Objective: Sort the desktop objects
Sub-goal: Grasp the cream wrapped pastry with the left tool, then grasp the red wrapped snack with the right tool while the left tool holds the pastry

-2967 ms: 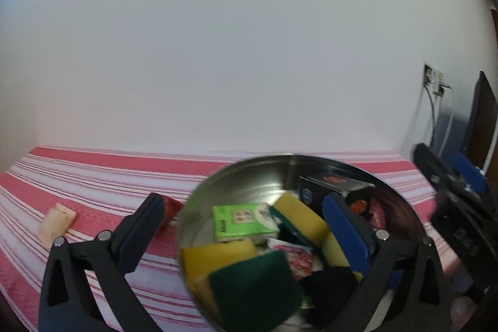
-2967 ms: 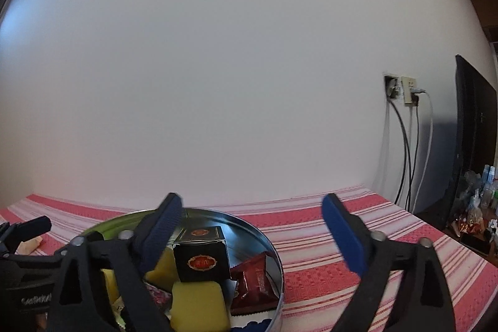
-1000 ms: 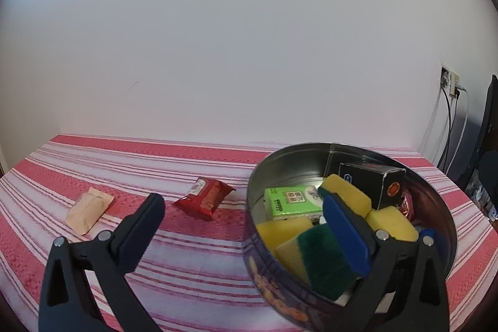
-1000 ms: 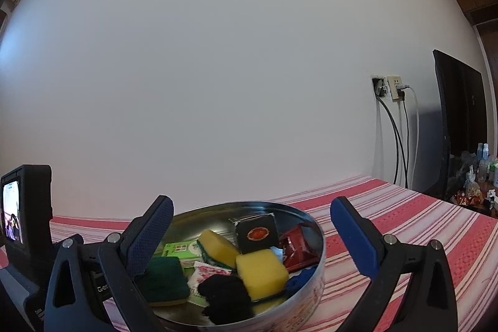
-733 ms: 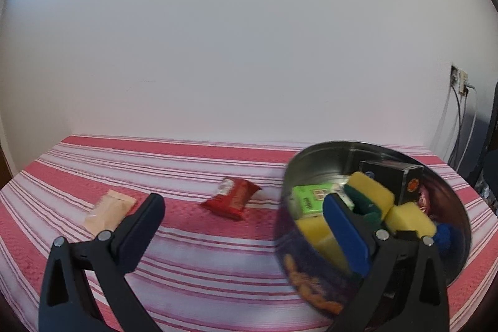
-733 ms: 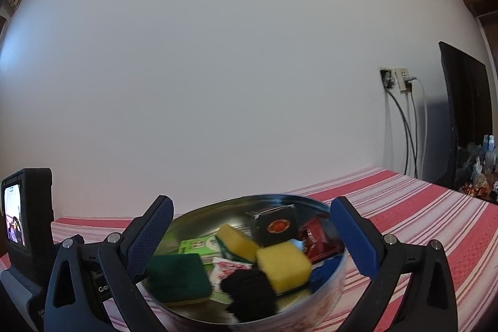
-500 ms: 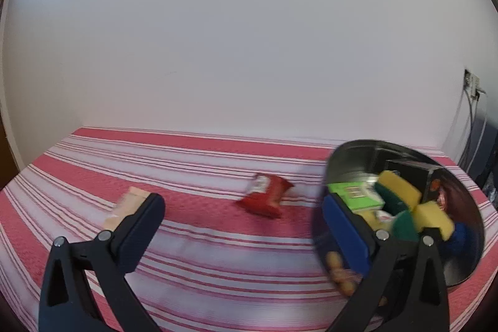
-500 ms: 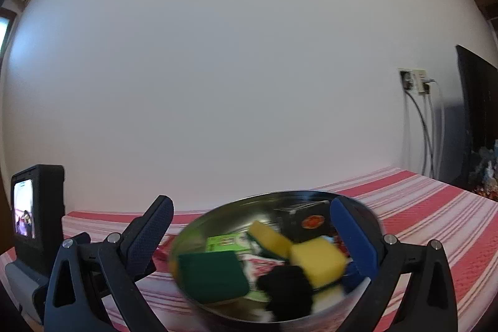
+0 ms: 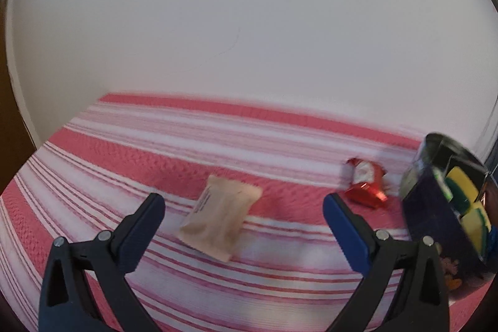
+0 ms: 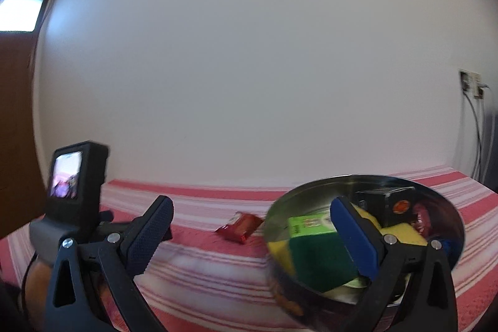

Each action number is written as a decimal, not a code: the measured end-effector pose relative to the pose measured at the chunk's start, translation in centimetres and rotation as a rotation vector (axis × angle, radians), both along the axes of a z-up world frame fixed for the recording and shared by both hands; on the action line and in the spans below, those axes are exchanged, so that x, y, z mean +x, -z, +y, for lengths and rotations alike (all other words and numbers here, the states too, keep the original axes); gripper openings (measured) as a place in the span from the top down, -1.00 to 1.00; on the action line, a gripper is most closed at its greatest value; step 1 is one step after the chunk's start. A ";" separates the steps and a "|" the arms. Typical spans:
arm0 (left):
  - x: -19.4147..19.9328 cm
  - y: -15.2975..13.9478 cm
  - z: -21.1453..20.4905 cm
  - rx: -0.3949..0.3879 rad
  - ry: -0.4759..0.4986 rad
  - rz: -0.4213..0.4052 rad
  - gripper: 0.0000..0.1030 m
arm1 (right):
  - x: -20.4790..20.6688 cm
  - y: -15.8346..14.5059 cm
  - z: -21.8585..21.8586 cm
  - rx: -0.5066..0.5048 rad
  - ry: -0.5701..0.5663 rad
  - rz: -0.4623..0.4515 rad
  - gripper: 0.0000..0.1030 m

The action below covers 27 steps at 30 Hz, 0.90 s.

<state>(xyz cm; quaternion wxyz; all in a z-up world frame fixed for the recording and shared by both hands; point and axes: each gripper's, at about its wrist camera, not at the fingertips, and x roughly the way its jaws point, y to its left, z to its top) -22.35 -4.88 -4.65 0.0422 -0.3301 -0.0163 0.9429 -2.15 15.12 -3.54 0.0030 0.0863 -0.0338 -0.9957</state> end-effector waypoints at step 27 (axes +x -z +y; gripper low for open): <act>-6.1 3.5 -2.7 -0.051 0.100 -0.224 0.11 | -1.7 1.1 -2.7 0.089 -0.073 -0.116 -0.99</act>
